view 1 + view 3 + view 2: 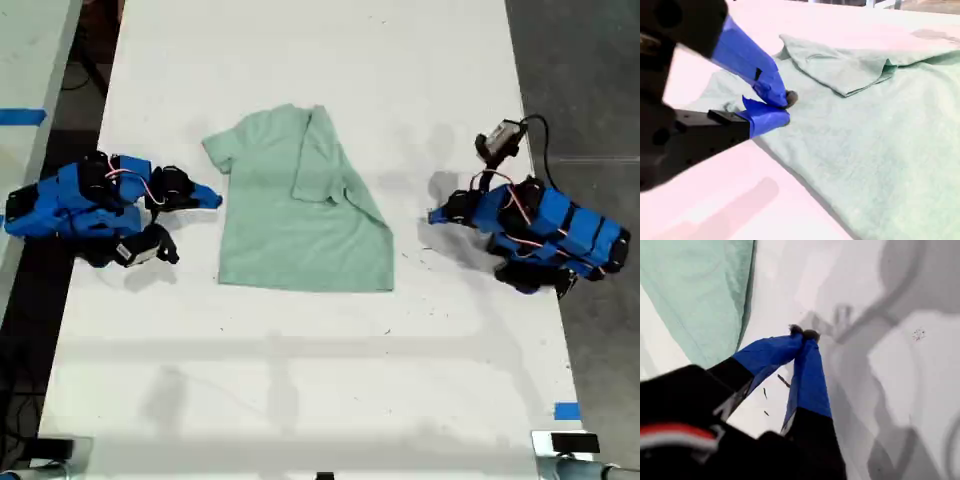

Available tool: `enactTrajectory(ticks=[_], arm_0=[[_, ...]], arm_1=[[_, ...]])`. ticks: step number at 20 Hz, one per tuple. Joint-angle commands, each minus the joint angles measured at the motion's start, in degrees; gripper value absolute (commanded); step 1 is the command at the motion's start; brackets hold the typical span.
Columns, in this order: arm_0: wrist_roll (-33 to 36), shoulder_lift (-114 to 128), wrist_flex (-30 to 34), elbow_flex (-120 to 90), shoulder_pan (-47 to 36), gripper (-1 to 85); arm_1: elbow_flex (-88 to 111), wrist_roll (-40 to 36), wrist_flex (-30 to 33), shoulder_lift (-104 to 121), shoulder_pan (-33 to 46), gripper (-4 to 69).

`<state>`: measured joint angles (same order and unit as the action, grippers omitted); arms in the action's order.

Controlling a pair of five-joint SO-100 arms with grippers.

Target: Fold t shirt

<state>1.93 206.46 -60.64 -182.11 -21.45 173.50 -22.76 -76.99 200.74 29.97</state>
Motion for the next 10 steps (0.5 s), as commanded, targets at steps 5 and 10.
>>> enactTrajectory(ticks=[5, 10], arm_0=[[-11.25, 0.18, -0.97, 0.62, 3.60, -0.2], [-7.29, -6.86, -7.21, 15.91, -4.83, -0.2]], arm_1=[[2.11, 9.05, -1.14, 0.53, 0.09, -0.5], [2.20, 9.05, -0.97, 0.53, 0.26, -0.5]])
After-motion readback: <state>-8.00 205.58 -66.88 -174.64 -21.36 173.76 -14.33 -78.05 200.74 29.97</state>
